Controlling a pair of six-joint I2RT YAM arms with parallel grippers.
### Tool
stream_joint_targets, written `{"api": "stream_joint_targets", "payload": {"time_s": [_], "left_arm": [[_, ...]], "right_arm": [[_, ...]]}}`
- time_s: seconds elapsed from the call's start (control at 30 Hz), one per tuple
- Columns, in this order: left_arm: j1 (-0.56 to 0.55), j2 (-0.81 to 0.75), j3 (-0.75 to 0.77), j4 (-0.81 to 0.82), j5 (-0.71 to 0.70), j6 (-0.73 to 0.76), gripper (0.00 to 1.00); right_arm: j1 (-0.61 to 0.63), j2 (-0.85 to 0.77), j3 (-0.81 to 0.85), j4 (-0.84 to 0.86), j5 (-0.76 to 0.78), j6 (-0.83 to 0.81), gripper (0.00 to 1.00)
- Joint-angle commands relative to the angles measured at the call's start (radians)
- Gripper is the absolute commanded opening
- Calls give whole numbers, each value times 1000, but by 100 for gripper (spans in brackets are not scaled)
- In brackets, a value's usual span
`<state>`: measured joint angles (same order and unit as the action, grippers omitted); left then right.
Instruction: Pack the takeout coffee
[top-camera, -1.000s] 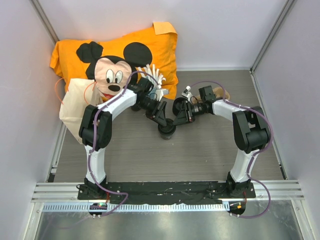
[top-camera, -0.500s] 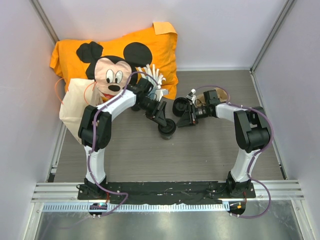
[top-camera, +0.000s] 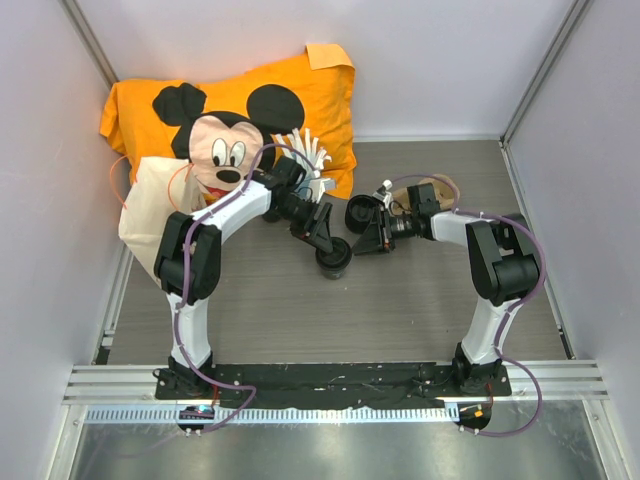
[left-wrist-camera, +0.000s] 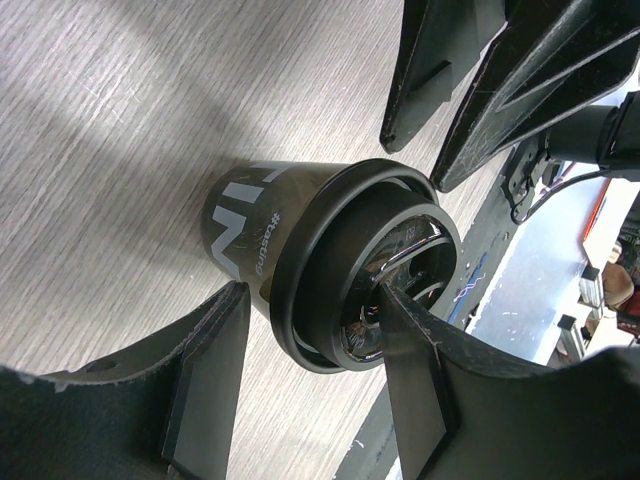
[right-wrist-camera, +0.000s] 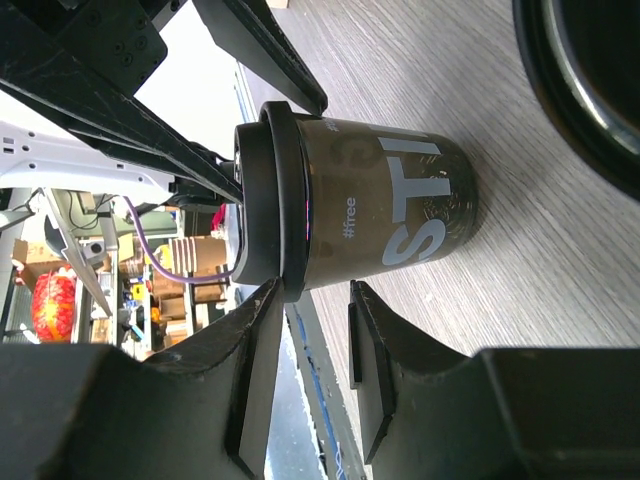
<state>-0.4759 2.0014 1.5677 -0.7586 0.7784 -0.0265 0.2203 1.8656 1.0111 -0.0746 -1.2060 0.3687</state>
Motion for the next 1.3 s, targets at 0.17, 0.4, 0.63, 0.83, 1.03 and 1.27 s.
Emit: {"api": "stream_joint_targets", "payload": {"time_s": [0.17, 0.4, 0.63, 0.83, 1.03, 1.27], "left_arm": [[-6, -4, -23, 16, -117, 4, 57], [-6, -4, -23, 18, -122, 5, 57], [-7, -3, -20, 12, -134, 5, 57], [-12, -7, -46, 12, -159, 16, 56], [-18, -12, -78, 18, -177, 23, 56], [-35, -10, -121, 22, -223, 23, 56]], "right_arm": [[10, -59, -23, 116, -56, 75, 39], [17, -65, -35, 117, -50, 73, 38], [57, -31, -55, 180, -33, 108, 35], [60, -23, -63, 199, -26, 111, 32], [60, -22, -97, 260, -10, 154, 28], [68, -13, -112, 303, 5, 182, 25]]}}
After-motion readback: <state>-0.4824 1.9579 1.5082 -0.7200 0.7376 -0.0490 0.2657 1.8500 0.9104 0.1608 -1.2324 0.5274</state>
